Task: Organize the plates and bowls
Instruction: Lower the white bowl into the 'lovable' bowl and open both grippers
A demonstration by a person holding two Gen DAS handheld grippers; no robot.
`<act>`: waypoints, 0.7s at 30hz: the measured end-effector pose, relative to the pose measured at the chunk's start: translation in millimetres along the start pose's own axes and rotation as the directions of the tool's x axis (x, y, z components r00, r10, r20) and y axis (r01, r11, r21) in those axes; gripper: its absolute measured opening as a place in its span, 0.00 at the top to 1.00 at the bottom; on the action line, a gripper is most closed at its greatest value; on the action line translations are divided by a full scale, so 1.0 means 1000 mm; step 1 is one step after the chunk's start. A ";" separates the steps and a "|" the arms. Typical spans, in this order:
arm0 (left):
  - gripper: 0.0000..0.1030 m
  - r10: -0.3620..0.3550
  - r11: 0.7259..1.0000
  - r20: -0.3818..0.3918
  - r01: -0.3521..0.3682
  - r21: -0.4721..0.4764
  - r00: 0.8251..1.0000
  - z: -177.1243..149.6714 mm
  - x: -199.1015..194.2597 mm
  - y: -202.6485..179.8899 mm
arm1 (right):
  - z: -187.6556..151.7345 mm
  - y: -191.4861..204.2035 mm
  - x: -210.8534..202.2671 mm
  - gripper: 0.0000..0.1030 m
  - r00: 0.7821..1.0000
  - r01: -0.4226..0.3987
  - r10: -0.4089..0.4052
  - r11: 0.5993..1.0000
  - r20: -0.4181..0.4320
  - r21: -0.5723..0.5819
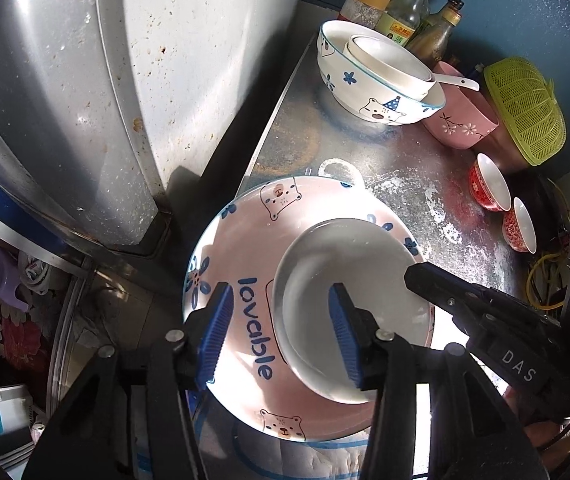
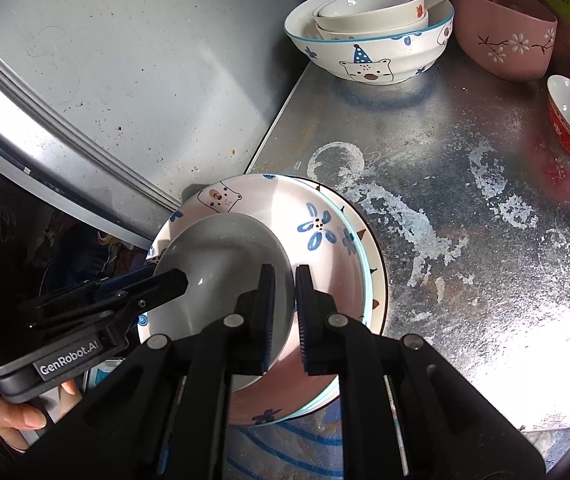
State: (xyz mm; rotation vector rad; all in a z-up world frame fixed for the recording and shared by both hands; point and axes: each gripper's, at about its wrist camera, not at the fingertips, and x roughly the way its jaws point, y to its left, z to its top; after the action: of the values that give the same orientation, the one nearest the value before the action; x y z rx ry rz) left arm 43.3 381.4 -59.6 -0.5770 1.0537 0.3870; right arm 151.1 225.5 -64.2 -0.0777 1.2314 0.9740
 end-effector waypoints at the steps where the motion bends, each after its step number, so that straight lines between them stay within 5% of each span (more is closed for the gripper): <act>1: 0.39 -0.003 1.000 0.009 0.003 -0.002 1.000 0.000 -0.002 0.000 | 0.000 0.000 -0.002 0.88 1.000 0.005 -0.005 1.000 0.004 -0.002; 4: 0.29 -0.006 1.000 0.026 0.006 0.001 1.000 -0.001 -0.008 -0.002 | -0.002 -0.001 -0.007 0.86 1.000 0.023 -0.023 1.000 0.013 -0.006; 5: 0.26 -0.006 1.000 0.034 0.006 0.002 0.999 -0.001 -0.010 -0.004 | -0.002 -0.002 -0.009 0.79 0.999 0.031 -0.031 0.999 0.016 -0.006; 8: 0.19 -0.001 1.000 0.055 0.001 0.003 0.998 -0.002 -0.015 -0.006 | -0.006 -0.002 -0.019 0.34 0.997 0.049 -0.049 0.999 0.055 0.004; 11: 0.05 0.001 1.000 0.096 -0.001 -0.005 0.995 -0.002 -0.023 -0.007 | -0.007 -0.009 -0.032 0.19 0.992 0.075 -0.077 0.997 0.097 0.022; 14: 0.03 0.014 1.000 0.116 -0.014 0.003 0.993 -0.002 -0.029 -0.012 | -0.007 -0.018 -0.043 0.01 0.988 0.097 -0.101 0.995 0.117 0.037; 21: 0.01 0.011 0.999 0.122 -0.017 0.051 0.993 -0.003 -0.029 -0.038 | -0.016 -0.041 -0.070 0.00 0.973 0.168 -0.176 0.984 0.150 0.063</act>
State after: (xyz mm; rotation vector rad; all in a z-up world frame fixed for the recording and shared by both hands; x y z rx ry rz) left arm 49.1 348.8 -24.8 -0.4942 0.9489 0.4013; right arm 166.0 150.9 -30.9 -0.0671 1.0864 0.7836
